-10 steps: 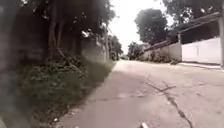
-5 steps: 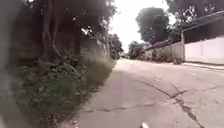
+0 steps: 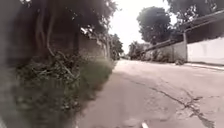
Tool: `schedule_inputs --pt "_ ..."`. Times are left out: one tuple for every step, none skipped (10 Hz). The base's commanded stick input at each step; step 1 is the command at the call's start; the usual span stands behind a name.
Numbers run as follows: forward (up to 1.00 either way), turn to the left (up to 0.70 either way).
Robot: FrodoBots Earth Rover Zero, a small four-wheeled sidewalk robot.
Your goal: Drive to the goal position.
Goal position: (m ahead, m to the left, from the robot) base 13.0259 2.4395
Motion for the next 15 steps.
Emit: schedule_inputs --pt "0.7 -0.05" --pt "0.7 -0.35" --pt "0.7 -0.34" --pt "0.7 -0.34" --pt "0.7 -0.23" --pt "0.7 -0.07" --pt "0.7 0.0" --pt "0.7 0.0" --pt "0.7 0.0" --pt "0.7 0.0" --pt "0.7 0.0" --pt "0.7 0.0" --pt "0.7 0.0" --pt "0.7 0.0" --pt "0.7 0.0"
